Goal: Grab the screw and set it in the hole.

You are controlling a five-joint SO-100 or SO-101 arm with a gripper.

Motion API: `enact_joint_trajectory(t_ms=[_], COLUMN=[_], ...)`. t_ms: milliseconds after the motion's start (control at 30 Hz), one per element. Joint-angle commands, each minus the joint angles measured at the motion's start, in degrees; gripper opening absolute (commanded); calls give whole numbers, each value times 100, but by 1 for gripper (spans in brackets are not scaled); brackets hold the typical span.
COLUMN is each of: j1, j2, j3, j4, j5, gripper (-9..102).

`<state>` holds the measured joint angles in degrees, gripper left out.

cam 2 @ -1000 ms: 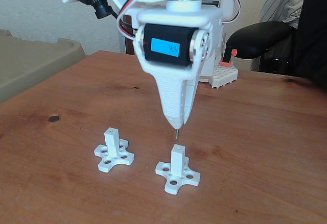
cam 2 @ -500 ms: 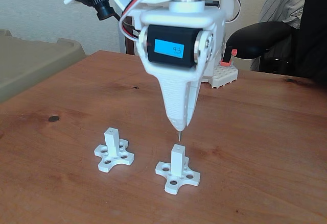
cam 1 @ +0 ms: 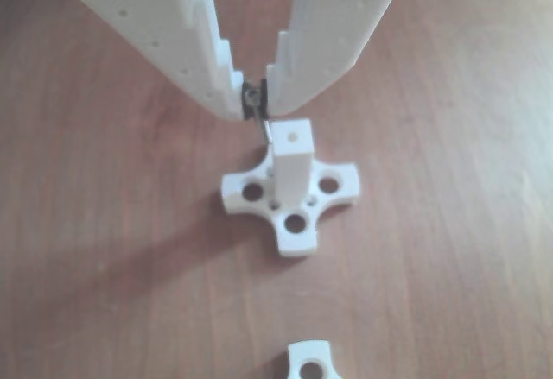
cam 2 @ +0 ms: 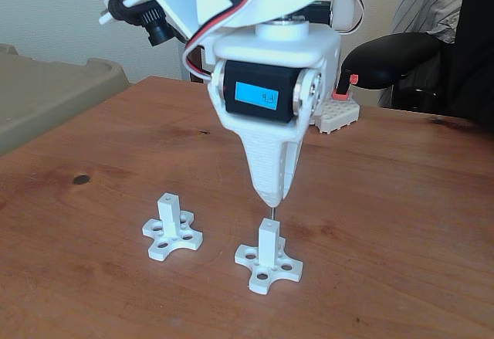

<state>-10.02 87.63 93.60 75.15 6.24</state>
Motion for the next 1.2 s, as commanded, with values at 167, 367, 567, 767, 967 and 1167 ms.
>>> enact_joint_trajectory(t_ms=[167,367,567,767,967,1167], j1=[-44,-53,-62,-62,-62,-62], j2=[281,281,202,185,114,53], j3=[-703,-703,-721,-747,-747,-756], j4=[343,299,176,114,53,18], j5=[70,105,141,158,176,185], gripper=[-4,-4,-4,-4,-4,-4])
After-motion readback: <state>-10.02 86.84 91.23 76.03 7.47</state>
